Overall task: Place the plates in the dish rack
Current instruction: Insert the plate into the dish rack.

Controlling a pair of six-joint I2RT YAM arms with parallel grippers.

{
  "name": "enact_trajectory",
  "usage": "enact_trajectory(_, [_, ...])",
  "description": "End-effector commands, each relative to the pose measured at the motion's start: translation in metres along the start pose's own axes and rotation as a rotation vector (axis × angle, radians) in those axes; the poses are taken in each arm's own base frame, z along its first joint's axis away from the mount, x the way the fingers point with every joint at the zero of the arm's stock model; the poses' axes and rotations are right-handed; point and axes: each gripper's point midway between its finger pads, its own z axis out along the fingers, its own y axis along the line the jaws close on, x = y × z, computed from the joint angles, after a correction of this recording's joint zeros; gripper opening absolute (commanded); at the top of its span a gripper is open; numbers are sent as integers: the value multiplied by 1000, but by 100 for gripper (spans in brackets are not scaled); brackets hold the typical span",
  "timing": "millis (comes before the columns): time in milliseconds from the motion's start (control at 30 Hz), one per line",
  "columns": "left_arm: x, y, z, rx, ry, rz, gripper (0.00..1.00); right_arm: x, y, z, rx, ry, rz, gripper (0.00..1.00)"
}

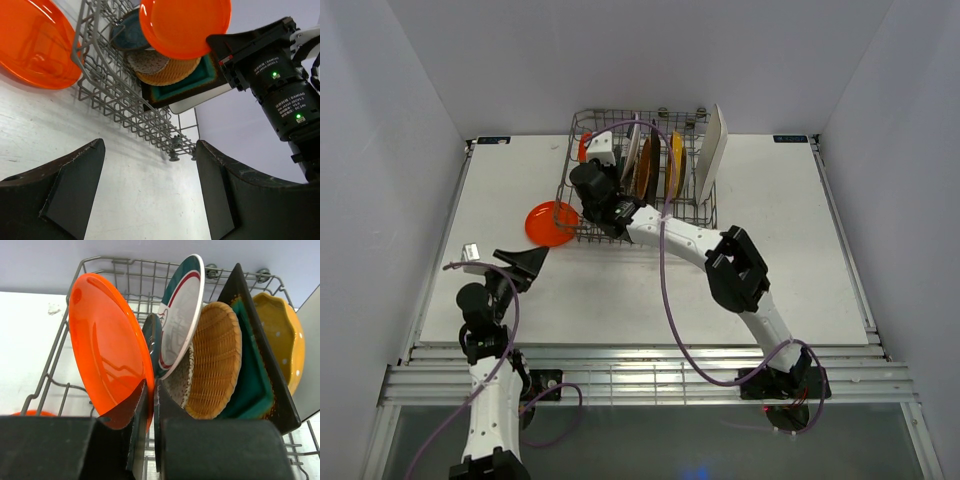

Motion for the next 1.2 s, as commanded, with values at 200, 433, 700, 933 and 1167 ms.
enact_trajectory(200, [-26,17,12,-87,-114,-26,83,-49,-15,2,217,-216,101,8])
enact_trajectory(433, [-30,23,22,-101,-115,-44,82,-38,-1,10,286,-270,11,8])
enact_trajectory(700, [-31,25,22,-101,-127,-40,82,-22,9,22,255,-270,-4,8])
enact_trajectory(933, [-30,23,18,-83,-138,-30,82,-7,11,30,256,-263,-15,8])
enact_trajectory(1167, [-26,31,17,-102,-135,-39,82,7,7,43,266,-257,-21,8])
